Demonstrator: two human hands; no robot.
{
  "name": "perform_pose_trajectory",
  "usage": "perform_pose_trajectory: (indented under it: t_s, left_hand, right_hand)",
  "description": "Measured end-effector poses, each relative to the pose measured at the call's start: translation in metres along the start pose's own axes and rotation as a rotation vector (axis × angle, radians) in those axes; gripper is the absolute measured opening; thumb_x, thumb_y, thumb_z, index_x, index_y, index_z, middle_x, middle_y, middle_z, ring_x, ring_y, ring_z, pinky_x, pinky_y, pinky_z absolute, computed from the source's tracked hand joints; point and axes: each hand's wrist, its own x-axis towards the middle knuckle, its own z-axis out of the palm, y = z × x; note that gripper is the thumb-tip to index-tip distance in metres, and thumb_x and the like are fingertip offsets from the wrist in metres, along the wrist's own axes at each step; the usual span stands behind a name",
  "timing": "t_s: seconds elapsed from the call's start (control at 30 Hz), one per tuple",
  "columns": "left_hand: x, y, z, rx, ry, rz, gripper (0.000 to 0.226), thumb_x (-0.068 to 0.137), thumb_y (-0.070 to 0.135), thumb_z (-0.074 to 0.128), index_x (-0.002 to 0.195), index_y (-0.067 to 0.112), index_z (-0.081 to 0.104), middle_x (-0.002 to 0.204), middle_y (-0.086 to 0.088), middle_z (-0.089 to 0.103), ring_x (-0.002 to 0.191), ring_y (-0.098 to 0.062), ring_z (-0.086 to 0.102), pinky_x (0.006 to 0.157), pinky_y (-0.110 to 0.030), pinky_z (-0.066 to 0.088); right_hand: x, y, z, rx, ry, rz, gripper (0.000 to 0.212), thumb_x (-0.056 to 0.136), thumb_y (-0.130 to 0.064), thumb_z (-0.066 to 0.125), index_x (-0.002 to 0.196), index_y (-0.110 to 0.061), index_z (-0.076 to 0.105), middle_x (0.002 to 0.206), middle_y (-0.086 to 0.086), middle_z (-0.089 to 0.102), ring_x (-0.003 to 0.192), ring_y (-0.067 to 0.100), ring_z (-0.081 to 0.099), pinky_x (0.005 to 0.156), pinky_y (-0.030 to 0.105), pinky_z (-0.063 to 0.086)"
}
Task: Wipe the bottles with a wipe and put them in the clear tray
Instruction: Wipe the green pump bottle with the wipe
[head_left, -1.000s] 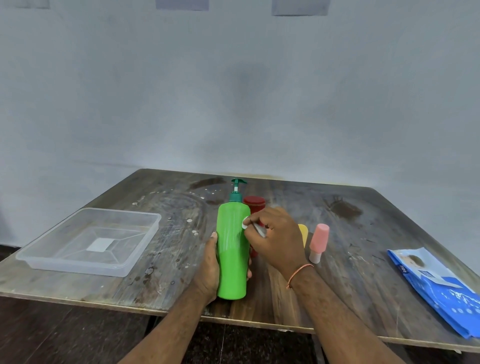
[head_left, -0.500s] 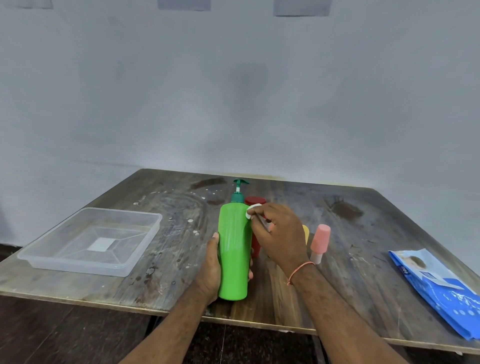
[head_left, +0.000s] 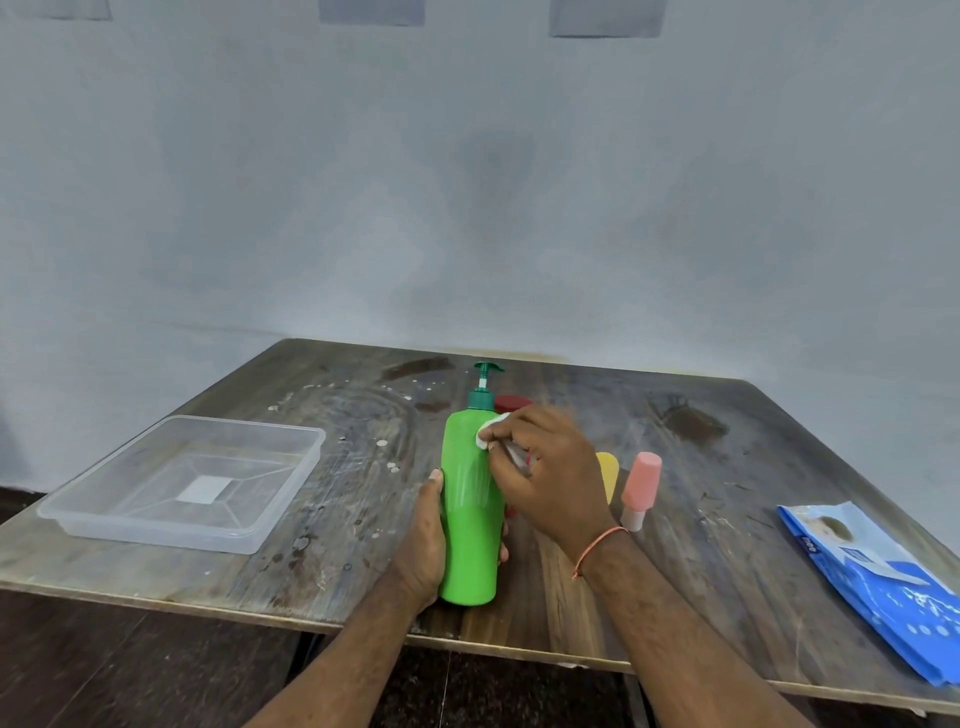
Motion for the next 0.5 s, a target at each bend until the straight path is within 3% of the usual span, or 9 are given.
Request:
perform_pose_trajectory:
  t_s: [0.1, 0.23, 0.4, 0.5]
  left_hand:
    - [-0.002, 0.002, 0.003, 0.033, 0.006, -0.009, 0.089, 0.093, 0.068, 0.025, 0.108, -0.006, 0.073, 0.091, -0.033, 0.067, 0.066, -0.037, 0.067, 0.063, -0.038, 0.057]
    - [-0.003, 0.003, 0.005, 0.035, 0.011, -0.009, 0.092, 0.097, 0.073, 0.028, 0.11, -0.008, 0.07, 0.09, -0.031, 0.068, 0.065, -0.036, 0.067, 0.062, -0.037, 0.058]
    - [-0.004, 0.002, 0.006, 0.034, 0.021, 0.011, 0.091, 0.096, 0.074, 0.032, 0.109, -0.008, 0.07, 0.088, -0.03, 0.068, 0.065, -0.036, 0.067, 0.06, -0.038, 0.058]
    - [-0.003, 0.001, 0.006, 0.02, 0.012, 0.004, 0.092, 0.088, 0.071, 0.031, 0.113, -0.009, 0.069, 0.089, -0.029, 0.07, 0.065, -0.035, 0.068, 0.06, -0.038, 0.058]
  right_hand:
    - [0.0, 0.001, -0.004, -0.061, 0.008, 0.021, 0.009, 0.087, -0.024, 0.072, 0.09, -0.024, 0.08, 0.094, -0.015, 0.073, 0.092, 0.016, 0.064, 0.081, 0.036, 0.053]
    - [0.006, -0.007, -0.003, -0.122, 0.065, 0.024, 0.011, 0.092, -0.021, 0.07, 0.097, -0.024, 0.079, 0.099, -0.011, 0.074, 0.095, 0.018, 0.064, 0.082, 0.033, 0.053]
    - [0.009, -0.013, -0.004, -0.202, -0.025, -0.051, 0.01, 0.086, -0.024, 0.072, 0.091, -0.021, 0.08, 0.092, -0.008, 0.071, 0.091, 0.022, 0.063, 0.075, 0.038, 0.054]
    - [0.012, -0.015, -0.001, -0.255, 0.036, -0.037, 0.012, 0.088, -0.022, 0.069, 0.094, -0.019, 0.079, 0.093, -0.004, 0.071, 0.09, 0.024, 0.064, 0.076, 0.038, 0.054]
